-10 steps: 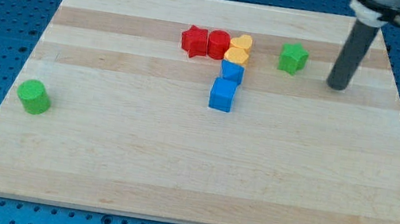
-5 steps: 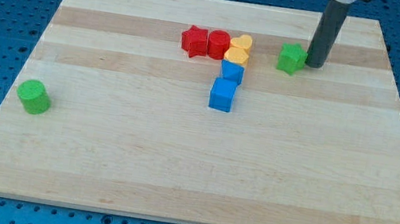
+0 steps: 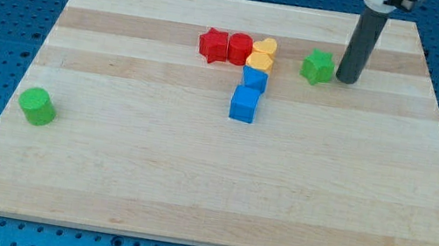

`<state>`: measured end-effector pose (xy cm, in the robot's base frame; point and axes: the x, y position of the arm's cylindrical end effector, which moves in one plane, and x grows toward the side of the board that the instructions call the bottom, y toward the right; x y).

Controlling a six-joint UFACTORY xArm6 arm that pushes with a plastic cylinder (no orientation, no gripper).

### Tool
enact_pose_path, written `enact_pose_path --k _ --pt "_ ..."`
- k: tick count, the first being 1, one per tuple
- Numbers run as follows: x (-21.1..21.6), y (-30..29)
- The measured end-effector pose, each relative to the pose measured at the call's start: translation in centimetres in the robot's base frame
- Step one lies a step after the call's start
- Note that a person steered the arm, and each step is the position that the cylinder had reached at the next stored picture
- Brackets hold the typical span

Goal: Move the green star towards right side of yellow star

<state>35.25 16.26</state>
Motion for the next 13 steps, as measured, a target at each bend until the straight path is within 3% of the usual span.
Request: enact_pose_path --k 2,6,11,13 --pt "1.6 -1.9" --pt "-0.6 -3.4" --pt "-2.6 0.8" --pt "-2.8 -2.4"
